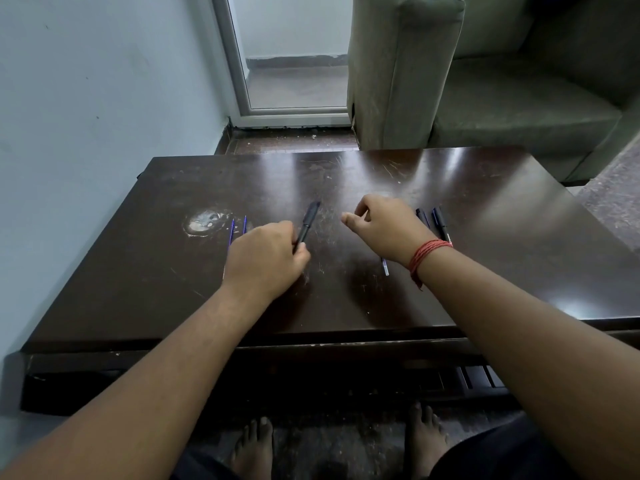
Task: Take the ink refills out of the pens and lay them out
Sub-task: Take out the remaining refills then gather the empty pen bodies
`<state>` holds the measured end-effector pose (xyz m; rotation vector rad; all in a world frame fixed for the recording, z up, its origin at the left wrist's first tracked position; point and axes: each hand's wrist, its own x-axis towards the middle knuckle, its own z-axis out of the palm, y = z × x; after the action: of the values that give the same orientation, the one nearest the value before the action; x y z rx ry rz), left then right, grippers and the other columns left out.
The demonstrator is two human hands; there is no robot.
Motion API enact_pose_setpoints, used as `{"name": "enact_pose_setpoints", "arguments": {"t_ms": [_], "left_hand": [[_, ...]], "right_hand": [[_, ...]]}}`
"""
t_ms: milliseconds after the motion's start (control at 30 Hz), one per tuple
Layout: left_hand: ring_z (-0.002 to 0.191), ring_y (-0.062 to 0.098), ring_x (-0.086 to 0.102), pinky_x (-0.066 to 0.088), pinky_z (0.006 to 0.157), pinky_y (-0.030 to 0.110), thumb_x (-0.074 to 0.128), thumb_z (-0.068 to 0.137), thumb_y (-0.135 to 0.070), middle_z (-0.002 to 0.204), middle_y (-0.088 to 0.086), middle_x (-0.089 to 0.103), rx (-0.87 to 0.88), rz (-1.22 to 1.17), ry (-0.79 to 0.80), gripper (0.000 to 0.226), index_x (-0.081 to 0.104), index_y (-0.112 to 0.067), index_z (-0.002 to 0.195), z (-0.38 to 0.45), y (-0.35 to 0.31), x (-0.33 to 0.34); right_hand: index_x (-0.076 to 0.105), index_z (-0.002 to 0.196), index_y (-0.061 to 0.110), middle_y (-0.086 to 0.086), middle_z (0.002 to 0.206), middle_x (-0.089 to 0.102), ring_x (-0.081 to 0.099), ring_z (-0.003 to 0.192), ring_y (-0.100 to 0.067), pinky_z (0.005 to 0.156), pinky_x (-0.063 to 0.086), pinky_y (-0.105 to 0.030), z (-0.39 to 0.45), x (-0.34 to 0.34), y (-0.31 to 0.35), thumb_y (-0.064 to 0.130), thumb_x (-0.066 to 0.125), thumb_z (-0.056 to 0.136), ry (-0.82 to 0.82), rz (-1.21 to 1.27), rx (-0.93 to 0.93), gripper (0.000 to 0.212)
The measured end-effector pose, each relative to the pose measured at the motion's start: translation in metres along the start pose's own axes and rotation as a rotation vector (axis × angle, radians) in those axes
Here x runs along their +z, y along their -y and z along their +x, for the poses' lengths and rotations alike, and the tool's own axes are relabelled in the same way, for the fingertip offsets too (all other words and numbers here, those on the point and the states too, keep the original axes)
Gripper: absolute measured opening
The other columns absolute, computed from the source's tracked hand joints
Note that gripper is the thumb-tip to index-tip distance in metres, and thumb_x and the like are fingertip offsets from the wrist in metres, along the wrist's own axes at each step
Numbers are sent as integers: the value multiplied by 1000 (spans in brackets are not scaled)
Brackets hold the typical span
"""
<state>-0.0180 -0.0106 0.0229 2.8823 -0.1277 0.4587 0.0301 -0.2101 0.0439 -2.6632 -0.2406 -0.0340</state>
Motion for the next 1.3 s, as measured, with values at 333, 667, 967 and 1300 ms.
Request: {"name": "enact_pose_setpoints", "arguments": {"t_ms": [333, 667, 967, 1300], "left_hand": [[77, 24, 54, 39, 66, 35, 56, 92, -13, 92, 0, 53, 141, -358, 83, 9, 51, -10, 99, -13, -21, 7], [65, 20, 56, 41, 55, 34, 50, 98, -32, 68, -9, 56, 185, -396, 20, 17, 57, -20, 90, -4, -7, 4], [53, 11, 55, 47, 49, 33, 45, 95, -50, 60, -4, 61, 138, -434, 53, 27, 64, -32, 94, 0, -4, -4], [58, 12, 46, 33, 55, 29, 39, 106, -21, 72, -1, 53, -24, -511, 83, 25, 60, -9, 105, 3, 12, 0]], "right_hand": [[53, 91, 5, -13, 69, 64, 59, 53, -21, 42, 44, -28, -10, 8, 16, 10, 59, 96, 266, 807, 78, 9], [59, 102, -5, -14, 78, 65, 61, 61, -17, 53, 52, -32, -18, 4, 22, 8, 55, 99, 292, 733, -91, 14], [63, 95, 7, -8, 75, 66, 62, 58, -11, 54, 53, -27, -18, -3, 25, 8, 56, 97, 207, 603, -188, 7], [52, 78, 18, -5, 77, 69, 64, 65, -17, 60, 53, -31, -4, -26, -14, 16, 64, 89, -201, 511, 8, 16]]}}
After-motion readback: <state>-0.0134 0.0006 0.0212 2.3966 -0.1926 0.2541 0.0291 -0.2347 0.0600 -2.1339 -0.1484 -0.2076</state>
